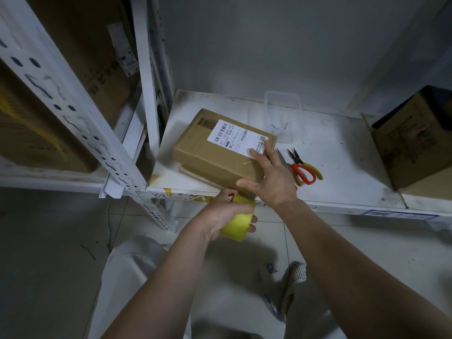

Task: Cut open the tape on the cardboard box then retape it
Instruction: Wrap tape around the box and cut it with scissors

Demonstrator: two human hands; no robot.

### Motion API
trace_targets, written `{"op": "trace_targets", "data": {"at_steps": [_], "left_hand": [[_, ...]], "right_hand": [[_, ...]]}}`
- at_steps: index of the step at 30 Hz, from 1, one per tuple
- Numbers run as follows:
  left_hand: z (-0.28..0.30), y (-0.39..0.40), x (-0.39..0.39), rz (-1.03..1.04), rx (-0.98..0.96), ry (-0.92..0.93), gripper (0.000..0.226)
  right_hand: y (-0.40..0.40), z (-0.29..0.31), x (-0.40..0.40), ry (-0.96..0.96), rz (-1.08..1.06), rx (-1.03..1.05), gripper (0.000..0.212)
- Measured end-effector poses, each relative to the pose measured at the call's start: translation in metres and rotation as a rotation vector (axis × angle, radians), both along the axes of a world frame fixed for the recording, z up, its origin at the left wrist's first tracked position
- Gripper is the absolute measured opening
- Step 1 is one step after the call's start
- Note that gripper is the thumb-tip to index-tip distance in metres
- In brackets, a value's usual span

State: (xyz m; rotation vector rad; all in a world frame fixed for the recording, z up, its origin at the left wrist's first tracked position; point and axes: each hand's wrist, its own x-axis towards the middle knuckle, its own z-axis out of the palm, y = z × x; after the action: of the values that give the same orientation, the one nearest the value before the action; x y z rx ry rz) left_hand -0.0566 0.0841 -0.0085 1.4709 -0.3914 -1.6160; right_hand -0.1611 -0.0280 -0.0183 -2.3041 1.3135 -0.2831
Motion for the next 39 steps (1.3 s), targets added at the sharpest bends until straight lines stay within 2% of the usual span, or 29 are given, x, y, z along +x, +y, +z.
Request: {"op": "trace_targets", "data": {"at_steps": [7,13,17,21,23,25,26,28,29,31,33,34,37,39], "left_hand": [[-0.002,-0.006,0.002,-0.082,0.052,0.096,0.031],[-0.003,-0.01,0.002,-0.068,0.112,0.056,0.019],[-0.002,-0.009,-0.001,-0.003,0.088,0.026,0.041],[-0.004,-0.011,-0.007,0.033,0.056,0.074,0.045],[-0.004,-0.012,-0.007,0.034,0.052,0.076,0.046],[-0.003,-0.014,-0.007,0.039,0.05,0.075,0.042],[-0.004,-0.014,-0.007,0.043,0.049,0.07,0.04],[-0.006,-0.015,-0.007,0.051,0.048,0.06,0.039],[-0.007,-0.016,-0.006,0.058,0.047,0.055,0.039],[-0.009,-0.017,-0.005,0.072,0.038,0.049,0.037],[-0.009,-0.018,-0.005,0.072,0.031,0.037,0.034],[-0.01,-0.018,-0.005,0.062,0.031,0.026,0.033],[-0.009,-0.017,-0.003,0.038,0.039,-0.012,0.034],[-0.007,-0.016,-0.002,0.034,0.042,-0.031,0.036]], "right_hand": [[-0.006,-0.006,-0.002,-0.042,0.002,0.005,0.089],[-0.006,-0.007,-0.002,-0.063,0.016,0.017,0.089],[-0.016,-0.007,-0.003,-0.128,0.078,0.106,0.092],[-0.025,0.0,-0.005,-0.161,0.113,0.206,0.096],[-0.028,0.006,-0.006,-0.113,0.153,0.237,0.096],[-0.033,0.008,-0.008,-0.147,0.15,0.274,0.087],[-0.033,0.007,-0.011,-0.27,0.068,0.302,0.075],[-0.038,-0.005,-0.022,-0.584,-0.315,0.286,0.046],[-0.04,-0.013,-0.03,-0.585,-0.52,0.188,0.034],[-0.043,-0.03,-0.044,-0.218,-0.673,0.022,0.027],[-0.042,-0.045,-0.049,0.132,-0.613,0.044,0.035],[-0.039,-0.049,-0.049,0.23,-0.578,0.082,0.042],[-0.034,-0.051,-0.041,0.361,-0.517,0.053,0.053],[-0.036,-0.051,-0.037,0.326,-0.544,0.043,0.056]]}}
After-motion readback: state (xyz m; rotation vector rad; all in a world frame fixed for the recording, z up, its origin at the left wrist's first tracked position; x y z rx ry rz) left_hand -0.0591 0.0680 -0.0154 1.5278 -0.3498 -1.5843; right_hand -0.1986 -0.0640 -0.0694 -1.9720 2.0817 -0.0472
